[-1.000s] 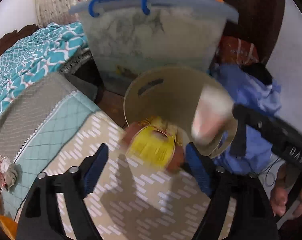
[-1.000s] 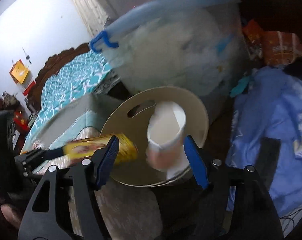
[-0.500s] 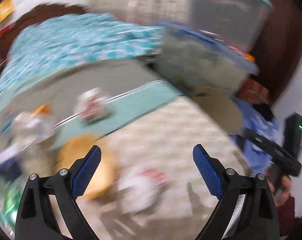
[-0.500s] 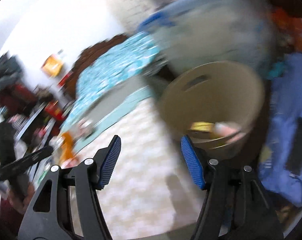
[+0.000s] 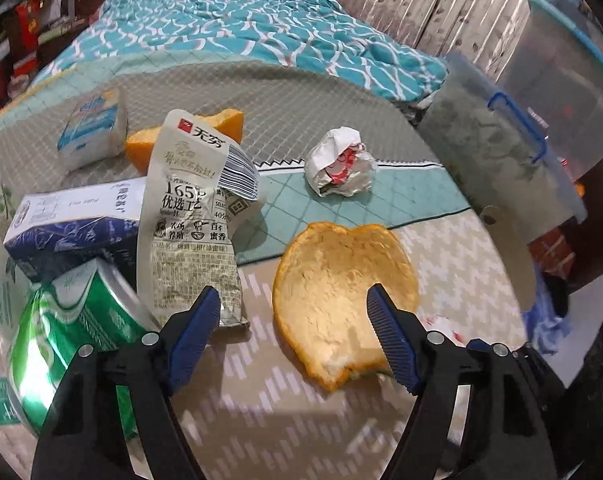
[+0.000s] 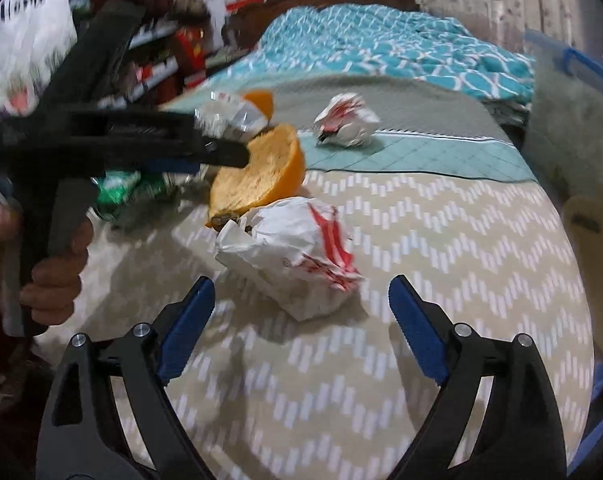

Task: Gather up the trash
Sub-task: 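Grasp the orange peel with the left tool while the right tool grasps crumpled paper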

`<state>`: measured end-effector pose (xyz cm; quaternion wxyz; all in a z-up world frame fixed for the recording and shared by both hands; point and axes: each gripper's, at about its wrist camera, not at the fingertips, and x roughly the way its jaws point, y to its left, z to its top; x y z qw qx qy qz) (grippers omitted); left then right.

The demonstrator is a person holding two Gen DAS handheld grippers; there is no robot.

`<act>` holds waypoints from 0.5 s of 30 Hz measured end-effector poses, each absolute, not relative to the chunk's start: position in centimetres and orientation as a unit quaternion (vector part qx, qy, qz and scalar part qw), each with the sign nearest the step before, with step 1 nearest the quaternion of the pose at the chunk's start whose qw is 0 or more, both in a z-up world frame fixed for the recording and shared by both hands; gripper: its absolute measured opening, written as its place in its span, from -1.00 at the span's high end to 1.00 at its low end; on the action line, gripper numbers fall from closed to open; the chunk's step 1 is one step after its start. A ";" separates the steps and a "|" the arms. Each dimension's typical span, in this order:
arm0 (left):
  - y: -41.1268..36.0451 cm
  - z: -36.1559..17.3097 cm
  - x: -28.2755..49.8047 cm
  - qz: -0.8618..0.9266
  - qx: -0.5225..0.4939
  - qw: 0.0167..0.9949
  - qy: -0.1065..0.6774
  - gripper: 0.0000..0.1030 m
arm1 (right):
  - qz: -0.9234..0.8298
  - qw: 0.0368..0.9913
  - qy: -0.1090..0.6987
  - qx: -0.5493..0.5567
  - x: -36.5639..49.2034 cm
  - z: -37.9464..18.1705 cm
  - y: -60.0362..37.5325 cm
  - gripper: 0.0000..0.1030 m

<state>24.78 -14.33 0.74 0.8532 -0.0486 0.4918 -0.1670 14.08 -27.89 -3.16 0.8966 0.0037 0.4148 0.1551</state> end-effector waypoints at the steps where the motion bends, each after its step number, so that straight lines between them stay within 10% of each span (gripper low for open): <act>1: -14.7 0.5 25.0 -0.165 -0.040 0.855 0.490 -0.39 | 0.151 0.895 0.419 0.000 14.4 -3.5 -27.7 -0.72; 6: -16.2 0.0 25.2 -0.156 -0.002 0.858 0.490 0.10 | 0.160 0.893 0.418 0.036 14.3 -4.0 -29.1 -0.02; 15: -15.8 -0.2 23.7 -0.145 0.000 0.858 0.492 0.03 | 0.108 0.911 0.388 0.090 12.0 -3.6 -34.1 0.07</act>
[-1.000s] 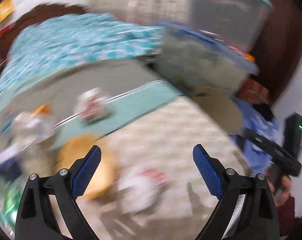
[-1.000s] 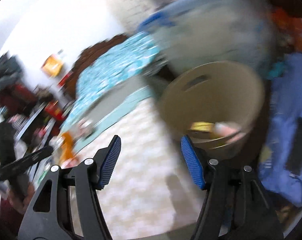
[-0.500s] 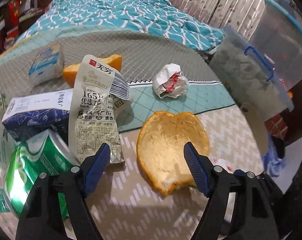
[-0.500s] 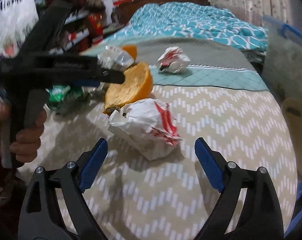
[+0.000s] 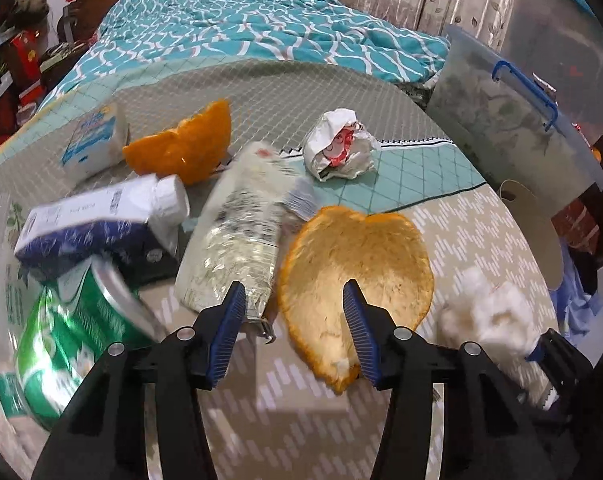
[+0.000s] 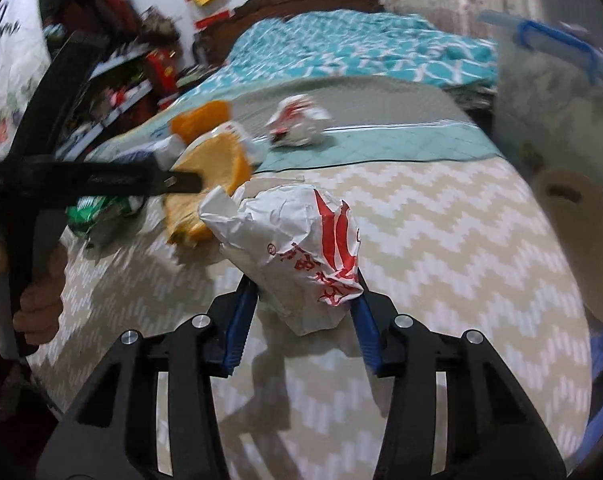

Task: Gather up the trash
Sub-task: 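Grasp the orange peel with the left tool while the right tool grasps crumpled paper, then carry the peel and paper to the bin and release both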

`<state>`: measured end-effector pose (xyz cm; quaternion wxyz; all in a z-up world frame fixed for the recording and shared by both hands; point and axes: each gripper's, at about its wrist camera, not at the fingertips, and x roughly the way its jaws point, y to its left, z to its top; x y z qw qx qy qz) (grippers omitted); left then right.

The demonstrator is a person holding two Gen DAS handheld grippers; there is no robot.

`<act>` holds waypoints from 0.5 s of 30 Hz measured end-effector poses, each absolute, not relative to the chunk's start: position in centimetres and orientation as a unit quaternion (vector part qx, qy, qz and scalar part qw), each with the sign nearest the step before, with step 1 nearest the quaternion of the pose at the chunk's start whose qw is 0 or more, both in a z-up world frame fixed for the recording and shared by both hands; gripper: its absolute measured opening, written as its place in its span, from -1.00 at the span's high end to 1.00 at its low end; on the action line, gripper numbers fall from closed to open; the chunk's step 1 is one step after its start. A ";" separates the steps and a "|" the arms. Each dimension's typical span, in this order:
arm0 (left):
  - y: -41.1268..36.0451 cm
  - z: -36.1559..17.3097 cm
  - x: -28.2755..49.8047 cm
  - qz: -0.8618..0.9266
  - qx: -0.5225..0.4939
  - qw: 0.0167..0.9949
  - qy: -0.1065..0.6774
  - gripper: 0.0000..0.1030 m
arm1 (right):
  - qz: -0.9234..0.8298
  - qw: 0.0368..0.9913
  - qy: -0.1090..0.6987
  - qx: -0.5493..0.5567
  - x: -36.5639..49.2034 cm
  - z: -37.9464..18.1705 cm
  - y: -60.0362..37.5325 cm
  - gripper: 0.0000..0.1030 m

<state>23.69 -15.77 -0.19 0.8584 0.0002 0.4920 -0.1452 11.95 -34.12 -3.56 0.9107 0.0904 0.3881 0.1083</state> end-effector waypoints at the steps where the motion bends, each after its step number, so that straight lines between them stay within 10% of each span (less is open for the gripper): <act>1: -15.6 -0.2 23.5 -0.145 -0.006 0.858 0.492 0.03 | 0.108 0.910 0.388 0.101 12.1 -3.6 -34.6 0.07; 6: -16.8 -0.3 23.8 -0.134 -0.005 0.859 0.494 0.05 | 0.121 0.897 0.391 0.167 12.8 -4.1 -36.9 0.07; 9: -18.6 -0.1 23.9 -0.127 0.033 0.866 0.482 0.83 | 0.123 0.897 0.386 0.178 12.6 -4.1 -37.2 0.07; 15: -19.5 1.1 23.4 -0.134 0.034 0.875 0.465 0.89 | 0.122 0.898 0.370 0.205 11.9 -4.0 -38.5 0.07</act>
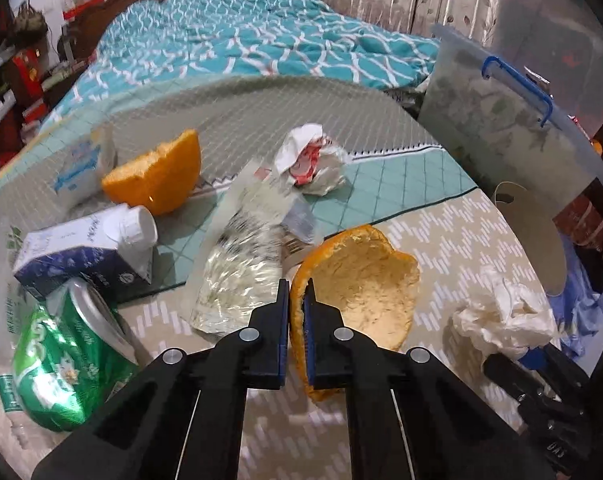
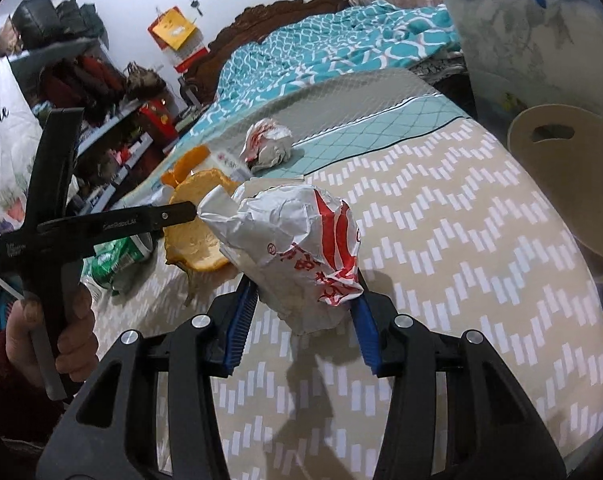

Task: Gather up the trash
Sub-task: 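Carry the peel and paper to the bin and release both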

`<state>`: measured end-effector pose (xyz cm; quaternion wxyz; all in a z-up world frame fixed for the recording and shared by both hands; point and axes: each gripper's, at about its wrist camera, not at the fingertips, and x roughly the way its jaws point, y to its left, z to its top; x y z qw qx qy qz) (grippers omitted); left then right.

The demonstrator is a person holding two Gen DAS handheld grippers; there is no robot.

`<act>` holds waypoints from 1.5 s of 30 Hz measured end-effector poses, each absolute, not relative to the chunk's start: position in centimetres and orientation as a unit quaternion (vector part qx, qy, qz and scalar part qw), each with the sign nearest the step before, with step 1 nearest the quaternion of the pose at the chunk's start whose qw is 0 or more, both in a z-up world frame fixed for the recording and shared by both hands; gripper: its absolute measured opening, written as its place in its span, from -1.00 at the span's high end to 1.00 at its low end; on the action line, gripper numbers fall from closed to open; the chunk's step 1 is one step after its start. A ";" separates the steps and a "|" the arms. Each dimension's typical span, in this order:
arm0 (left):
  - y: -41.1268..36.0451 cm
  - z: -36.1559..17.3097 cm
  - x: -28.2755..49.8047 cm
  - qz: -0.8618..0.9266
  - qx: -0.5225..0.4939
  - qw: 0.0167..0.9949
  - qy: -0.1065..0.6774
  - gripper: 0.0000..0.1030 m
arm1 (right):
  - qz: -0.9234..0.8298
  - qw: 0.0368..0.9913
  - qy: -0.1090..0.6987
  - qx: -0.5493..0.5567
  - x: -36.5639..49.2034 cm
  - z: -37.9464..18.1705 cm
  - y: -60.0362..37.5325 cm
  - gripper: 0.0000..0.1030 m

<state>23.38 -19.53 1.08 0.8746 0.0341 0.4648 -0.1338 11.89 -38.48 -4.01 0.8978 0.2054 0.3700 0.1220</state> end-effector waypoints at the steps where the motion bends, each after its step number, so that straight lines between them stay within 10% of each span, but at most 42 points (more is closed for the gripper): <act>1: -19.6 1.2 23.2 -0.133 0.036 0.876 0.463 0.89 | 0.119 0.898 0.368 0.208 11.7 -4.0 -38.8 0.07; 9: -19.1 -0.3 21.1 -0.137 0.031 0.862 0.487 0.83 | 0.117 0.895 0.376 0.211 10.9 -4.6 -40.0 0.07; 13: -19.5 -0.4 20.8 -0.143 0.042 0.862 0.485 0.02 | 0.122 0.892 0.378 0.217 10.8 -4.8 -40.3 0.07; 20: -19.0 0.4 20.3 -0.120 0.030 0.867 0.483 -0.15 | 0.122 0.893 0.368 0.227 9.9 -4.7 -41.1 0.07; 26: -16.6 -0.5 20.0 -0.121 -0.027 0.851 0.510 -0.09 | 0.126 0.893 0.367 0.227 10.0 -4.7 -41.5 0.07; 33: -18.6 -2.0 21.6 -0.151 -0.049 0.832 0.532 0.86 | 0.126 0.895 0.366 0.223 9.9 -4.7 -41.8 0.07; 45: -31.7 -0.9 23.5 -0.280 -0.016 0.801 0.528 0.90 | -0.012 0.910 0.341 0.236 9.0 -3.9 -51.6 0.07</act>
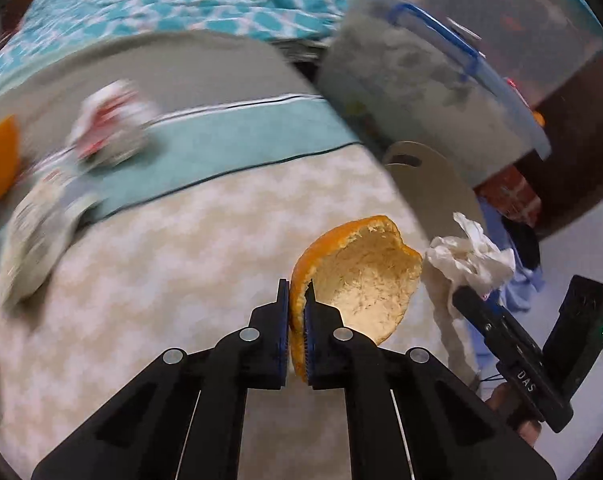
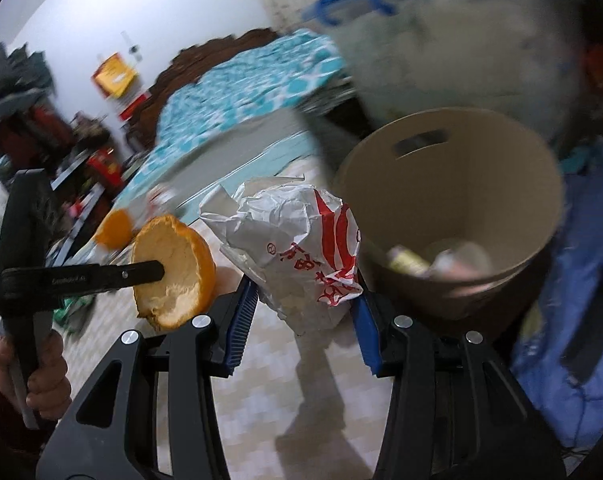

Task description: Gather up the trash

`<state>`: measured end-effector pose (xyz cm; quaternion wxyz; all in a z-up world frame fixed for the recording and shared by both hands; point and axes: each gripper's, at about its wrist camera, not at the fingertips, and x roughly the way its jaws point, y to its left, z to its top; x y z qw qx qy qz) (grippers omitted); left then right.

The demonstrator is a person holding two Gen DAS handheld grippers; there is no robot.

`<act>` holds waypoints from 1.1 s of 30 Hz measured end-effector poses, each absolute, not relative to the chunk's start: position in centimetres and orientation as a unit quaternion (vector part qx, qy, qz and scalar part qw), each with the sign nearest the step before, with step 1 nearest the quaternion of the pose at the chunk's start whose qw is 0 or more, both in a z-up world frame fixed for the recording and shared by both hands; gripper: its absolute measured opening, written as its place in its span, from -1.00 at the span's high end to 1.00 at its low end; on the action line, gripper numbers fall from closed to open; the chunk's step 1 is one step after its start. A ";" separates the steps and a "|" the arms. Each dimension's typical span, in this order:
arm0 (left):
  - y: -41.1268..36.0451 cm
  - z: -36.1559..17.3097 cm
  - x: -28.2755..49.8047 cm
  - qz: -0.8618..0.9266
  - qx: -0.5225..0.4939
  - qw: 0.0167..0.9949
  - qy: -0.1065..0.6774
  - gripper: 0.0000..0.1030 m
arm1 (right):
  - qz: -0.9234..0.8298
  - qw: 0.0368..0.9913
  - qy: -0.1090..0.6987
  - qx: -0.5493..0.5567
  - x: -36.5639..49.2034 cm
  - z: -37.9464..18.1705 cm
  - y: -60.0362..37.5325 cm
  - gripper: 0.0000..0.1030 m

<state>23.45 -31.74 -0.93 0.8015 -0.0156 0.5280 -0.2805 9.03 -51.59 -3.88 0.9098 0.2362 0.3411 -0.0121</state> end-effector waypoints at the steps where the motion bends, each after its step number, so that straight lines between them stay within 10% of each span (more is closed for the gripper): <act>1: -32.9 -0.9 23.7 -0.287 -0.012 0.800 0.527 0.90 | -0.024 0.911 0.339 0.233 9.1 -3.7 -52.5 0.07; 7: -41.7 0.3 26.4 -0.346 -0.007 0.777 0.525 0.84 | -0.088 0.908 0.339 0.228 10.4 -3.6 -56.5 -0.25; 9: -44.3 0.4 27.0 -0.351 0.004 0.776 0.523 0.18 | -0.121 0.905 0.330 0.239 10.1 -3.8 -57.9 -0.60; 20: -37.0 1.4 21.5 -0.342 0.085 0.824 0.444 0.07 | -0.099 0.906 0.296 0.286 8.6 -2.3 -57.6 -0.30; 33: -10.8 -0.8 15.0 -0.191 -0.008 0.856 0.480 0.07 | 0.085 0.909 0.350 0.211 13.9 -1.0 -41.3 -0.18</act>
